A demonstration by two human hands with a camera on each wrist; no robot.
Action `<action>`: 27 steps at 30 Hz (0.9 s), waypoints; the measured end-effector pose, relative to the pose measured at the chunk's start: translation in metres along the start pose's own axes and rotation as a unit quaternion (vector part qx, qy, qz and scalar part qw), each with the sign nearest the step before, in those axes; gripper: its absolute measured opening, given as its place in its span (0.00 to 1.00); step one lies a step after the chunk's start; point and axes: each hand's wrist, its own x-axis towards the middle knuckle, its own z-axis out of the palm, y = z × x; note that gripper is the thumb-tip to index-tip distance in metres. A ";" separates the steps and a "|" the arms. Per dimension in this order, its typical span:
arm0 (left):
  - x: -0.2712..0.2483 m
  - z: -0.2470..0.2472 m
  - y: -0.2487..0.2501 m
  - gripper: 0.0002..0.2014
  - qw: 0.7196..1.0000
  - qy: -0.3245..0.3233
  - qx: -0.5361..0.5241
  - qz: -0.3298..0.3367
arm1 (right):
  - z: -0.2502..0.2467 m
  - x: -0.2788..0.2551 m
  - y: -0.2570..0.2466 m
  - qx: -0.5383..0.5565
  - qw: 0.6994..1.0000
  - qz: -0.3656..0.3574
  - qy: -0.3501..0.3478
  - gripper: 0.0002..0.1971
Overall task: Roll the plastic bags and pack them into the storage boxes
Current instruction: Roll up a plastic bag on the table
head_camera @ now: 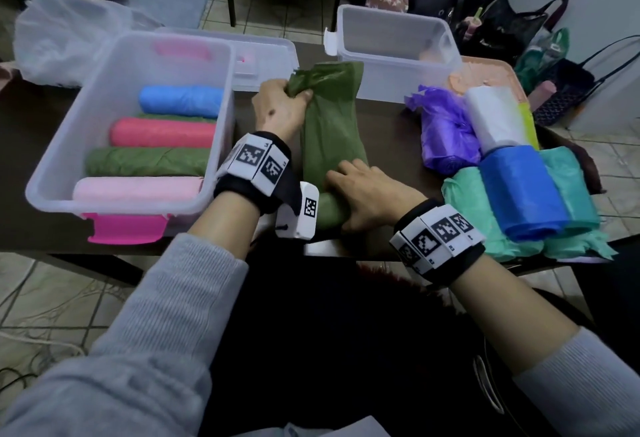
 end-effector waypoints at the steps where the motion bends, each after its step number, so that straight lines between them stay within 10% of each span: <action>1: 0.001 0.002 0.002 0.15 1.000 0.011 0.013 0.012 | 0.000 0.001 0.000 0.018 1.000 0.000 -0.014 0.33; 4: -0.004 0.008 0.001 0.20 0.981 0.043 0.164 0.091 | 0.002 0.003 0.000 0.063 0.997 0.001 -0.039 0.30; 11: -0.007 0.042 -0.037 0.34 0.870 -0.330 0.352 0.098 | 0.004 0.003 -0.002 0.066 0.997 -0.007 -0.029 0.27; 27: -0.001 0.034 -0.048 0.42 0.800 -0.404 0.416 0.153 | 0.014 -0.002 -0.024 0.114 0.993 0.019 0.001 0.21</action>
